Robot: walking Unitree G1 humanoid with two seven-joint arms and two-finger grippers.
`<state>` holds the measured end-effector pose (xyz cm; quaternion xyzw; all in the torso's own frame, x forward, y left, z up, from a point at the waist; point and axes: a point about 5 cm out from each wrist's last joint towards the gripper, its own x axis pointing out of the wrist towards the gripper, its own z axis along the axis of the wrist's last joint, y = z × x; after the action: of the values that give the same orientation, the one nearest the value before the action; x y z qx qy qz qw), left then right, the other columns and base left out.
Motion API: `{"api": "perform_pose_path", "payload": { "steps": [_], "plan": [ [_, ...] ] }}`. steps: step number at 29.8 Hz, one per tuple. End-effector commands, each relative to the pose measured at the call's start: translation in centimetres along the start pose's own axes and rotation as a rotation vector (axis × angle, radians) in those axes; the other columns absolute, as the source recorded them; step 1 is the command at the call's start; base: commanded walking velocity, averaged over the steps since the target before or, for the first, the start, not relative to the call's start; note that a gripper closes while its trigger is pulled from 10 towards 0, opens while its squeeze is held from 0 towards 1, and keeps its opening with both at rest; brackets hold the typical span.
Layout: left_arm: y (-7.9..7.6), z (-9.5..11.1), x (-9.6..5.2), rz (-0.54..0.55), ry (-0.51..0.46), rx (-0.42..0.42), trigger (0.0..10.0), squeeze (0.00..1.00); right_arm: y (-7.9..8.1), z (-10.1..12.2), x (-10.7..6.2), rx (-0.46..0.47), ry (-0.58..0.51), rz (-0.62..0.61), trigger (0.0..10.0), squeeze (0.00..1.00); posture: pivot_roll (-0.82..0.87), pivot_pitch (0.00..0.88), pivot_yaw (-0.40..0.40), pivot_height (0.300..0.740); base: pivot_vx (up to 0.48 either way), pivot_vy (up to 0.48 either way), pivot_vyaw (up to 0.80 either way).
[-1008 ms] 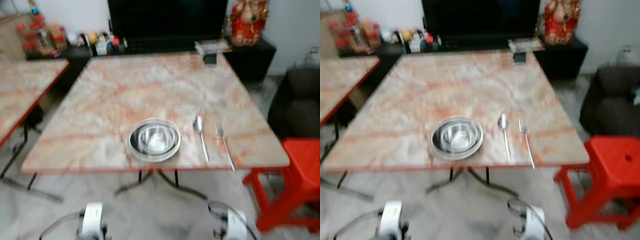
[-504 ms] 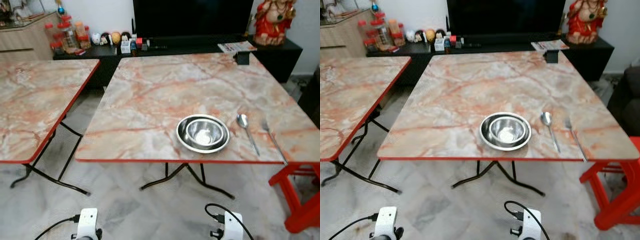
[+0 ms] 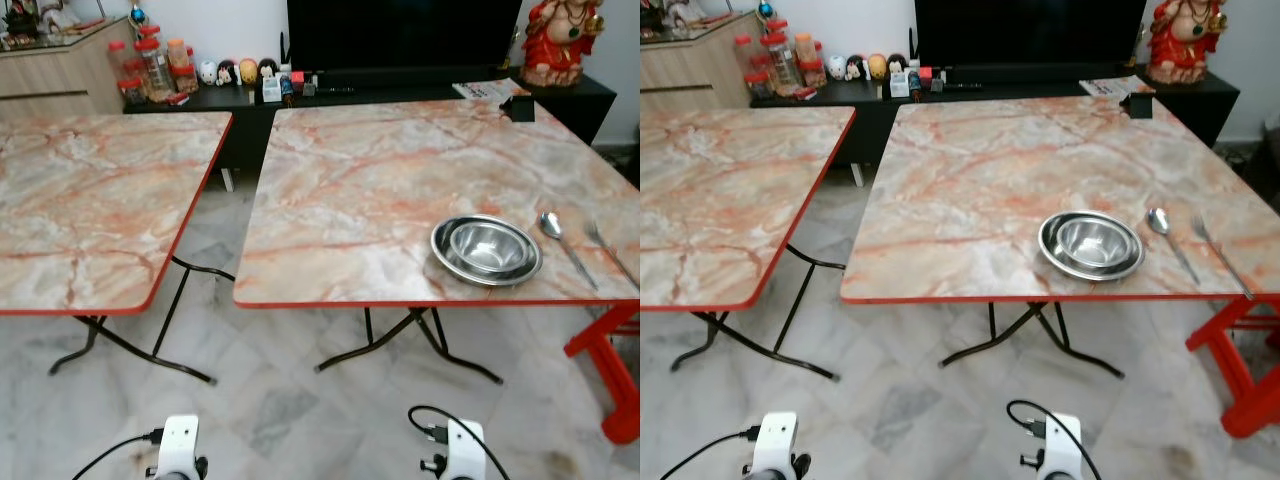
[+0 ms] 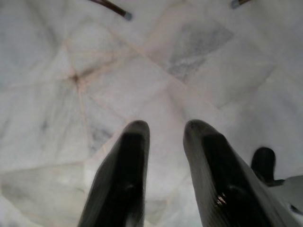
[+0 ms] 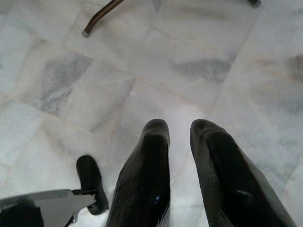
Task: Setting the table
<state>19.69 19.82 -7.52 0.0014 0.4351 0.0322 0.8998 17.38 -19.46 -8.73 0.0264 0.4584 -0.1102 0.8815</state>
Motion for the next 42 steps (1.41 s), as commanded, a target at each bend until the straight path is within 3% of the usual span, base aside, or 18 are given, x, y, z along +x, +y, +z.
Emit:
{"api": "perform_pose_path", "payload": {
  "steps": [1,42],
  "plan": [
    [0.39,-0.28,-0.07,0.012,0.013,0.001,10.0,0.0,0.32,-0.14,-0.03,-0.002,0.004,0.01,10.0,0.0,-0.06,0.0,0.054,0.74,0.0,0.48,0.0],
    [0.65,-0.32,-0.11,0.007,0.016,0.027,10.0,0.0,0.78,-0.22,-0.06,-0.055,0.001,0.043,10.0,0.0,-0.05,0.0,0.045,0.74,0.0,0.475,0.0]
  ]
}}
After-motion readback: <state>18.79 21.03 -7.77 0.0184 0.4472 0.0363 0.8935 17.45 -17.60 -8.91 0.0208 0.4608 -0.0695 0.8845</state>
